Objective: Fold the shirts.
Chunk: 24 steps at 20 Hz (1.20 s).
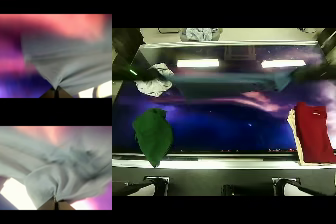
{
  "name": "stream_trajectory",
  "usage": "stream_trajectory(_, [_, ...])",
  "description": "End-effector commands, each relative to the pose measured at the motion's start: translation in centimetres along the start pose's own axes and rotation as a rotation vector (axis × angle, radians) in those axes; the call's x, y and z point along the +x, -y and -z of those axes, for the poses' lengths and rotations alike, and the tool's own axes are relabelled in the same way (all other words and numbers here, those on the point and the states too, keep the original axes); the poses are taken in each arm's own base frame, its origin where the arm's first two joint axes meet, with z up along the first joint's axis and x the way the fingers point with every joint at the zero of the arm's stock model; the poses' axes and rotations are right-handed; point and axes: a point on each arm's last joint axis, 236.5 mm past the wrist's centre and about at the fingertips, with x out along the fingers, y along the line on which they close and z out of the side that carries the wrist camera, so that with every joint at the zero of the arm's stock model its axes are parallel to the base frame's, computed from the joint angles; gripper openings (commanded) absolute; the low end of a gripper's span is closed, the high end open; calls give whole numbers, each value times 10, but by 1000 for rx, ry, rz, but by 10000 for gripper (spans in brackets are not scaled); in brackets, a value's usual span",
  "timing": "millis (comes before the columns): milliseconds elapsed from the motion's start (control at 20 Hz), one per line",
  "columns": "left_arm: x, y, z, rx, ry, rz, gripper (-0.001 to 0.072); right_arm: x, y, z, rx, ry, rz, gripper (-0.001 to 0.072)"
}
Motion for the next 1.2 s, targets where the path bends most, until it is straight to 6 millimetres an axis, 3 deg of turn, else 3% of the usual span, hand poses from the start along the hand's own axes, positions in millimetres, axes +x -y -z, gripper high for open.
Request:
stream_trajectory(0, [-184, 56, -105, 150, 481, -82, 26, -190, -33, -121, -293, 332, 368, 37])
stream_trajectory(50, [-232, 70, -113, 169, 583, -105, 26, -237, -52, -137, -317, 422, 445, 37])
stream_trajectory(100, [-266, 88, -114, 178, 662, -90, 26, -281, -77, -147, -347, 513, 498, 37])
stream_trajectory(150, [-296, 108, -111, 189, 731, -54, 26, -315, -101, -150, -380, 581, 536, 36])
stream_trajectory(250, [-333, 133, -95, 218, 803, -15, 26, -362, -137, -147, -427, 668, 589, 36])
stream_trajectory(350, [-362, 145, -82, 240, 856, -15, 25, -393, -154, -141, -433, 717, 649, 36])
stream_trajectory(450, [-383, 145, -78, 240, 906, -46, 26, -413, -155, -132, -402, 728, 712, 36])
stream_trajectory(600, [-381, 124, -76, 231, 884, -143, 25, -410, -145, -128, -385, 696, 734, 36])
stream_trajectory(700, [-348, 104, -74, 209, 783, -179, 26, -382, -127, -117, -345, 588, 698, 36])
stream_trajectory(800, [-291, 78, -69, 168, 634, -192, 26, -327, -94, -85, -282, 348, 625, 37])
stream_trajectory(950, [-171, 25, -50, 103, 358, -209, 27, -217, -43, -13, -159, -101, 402, 35])
stream_trajectory(1050, [-79, -17, -16, 58, 132, -217, 27, -136, -22, 34, -59, -335, 181, 35])
stream_trajectory(1150, [6, -55, 27, 23, -73, -219, 27, -51, -4, 66, 27, -424, 0, 35])
